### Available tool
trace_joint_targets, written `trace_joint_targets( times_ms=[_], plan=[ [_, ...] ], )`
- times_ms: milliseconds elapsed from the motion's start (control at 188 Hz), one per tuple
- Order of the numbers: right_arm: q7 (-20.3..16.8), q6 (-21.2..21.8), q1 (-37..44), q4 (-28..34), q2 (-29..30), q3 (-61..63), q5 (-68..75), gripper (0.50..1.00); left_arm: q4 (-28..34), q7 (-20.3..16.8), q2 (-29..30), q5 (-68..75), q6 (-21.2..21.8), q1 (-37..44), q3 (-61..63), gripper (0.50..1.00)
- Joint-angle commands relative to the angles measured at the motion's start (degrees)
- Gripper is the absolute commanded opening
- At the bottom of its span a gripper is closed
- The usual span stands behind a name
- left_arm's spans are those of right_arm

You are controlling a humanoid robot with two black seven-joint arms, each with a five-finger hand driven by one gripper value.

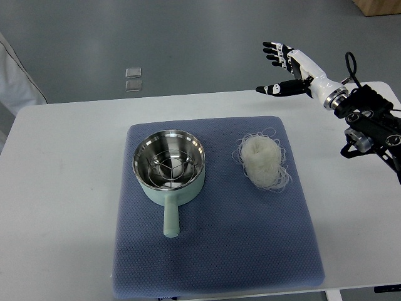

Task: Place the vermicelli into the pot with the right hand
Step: 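Move the right hand over the white vermicelli bundle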

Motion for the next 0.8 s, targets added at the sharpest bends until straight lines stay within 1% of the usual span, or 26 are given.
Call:
trace_joint_targets(
  times_ms=[0, 127, 138, 191, 286, 382, 467, 578, 684, 796],
  plan=[
    [0.1, 3.6, 2.4, 3.1, -4.3, -3.3, -5.7, 0.930, 0.0, 0.0, 0.0, 0.0, 0.0, 0.0, 0.0, 1.000],
    [0.5, 10.5, 6.8, 7.5, -9.1, -7.1, -15.0, 0.930, 0.0, 0.0, 0.0, 0.0, 0.0, 0.0, 0.0, 1.000],
    [0.6, 11.7, 7.5, 8.2, -9.7, -7.4, -16.7, 0.928, 0.0, 0.0, 0.0, 0.0, 0.0, 0.0, 0.0, 1.000],
    [0.6, 14.8, 9.1, 9.9, -11.0, -7.9, -20.5, 0.930, 0.0, 0.0, 0.0, 0.0, 0.0, 0.0, 0.0, 1.000],
    [0.6, 19.6, 11.1, 12.2, -11.9, -8.7, -28.3, 0.928, 0.0, 0.0, 0.0, 0.0, 0.0, 0.0, 0.1, 1.000],
    [0.6, 22.7, 11.7, 14.0, -11.8, -9.5, -37.0, 0.928, 0.0, 0.0, 0.0, 0.0, 0.1, 0.0, 0.1, 1.000],
    [0.6, 23.4, 11.7, 15.1, -11.6, -11.1, -42.7, 0.928, 0.0, 0.0, 0.0, 0.0, 0.0, 0.0, 0.1, 1.000],
    [0.4, 22.5, 12.0, 15.3, -10.8, -13.3, -48.7, 0.928, 0.0, 0.0, 0.0, 0.0, 0.0, 0.0, 0.2, 1.000],
    [0.3, 21.8, 13.5, 15.2, -10.6, -13.7, -49.9, 0.928, 0.0, 0.0, 0.0, 0.0, 0.0, 0.0, 0.2, 1.000],
    [0.3, 21.9, 13.7, 15.3, -9.0, -13.8, -50.3, 0.928, 0.0, 0.0, 0.0, 0.0, 0.0, 0.0, 0.2, 1.000]
  ],
)
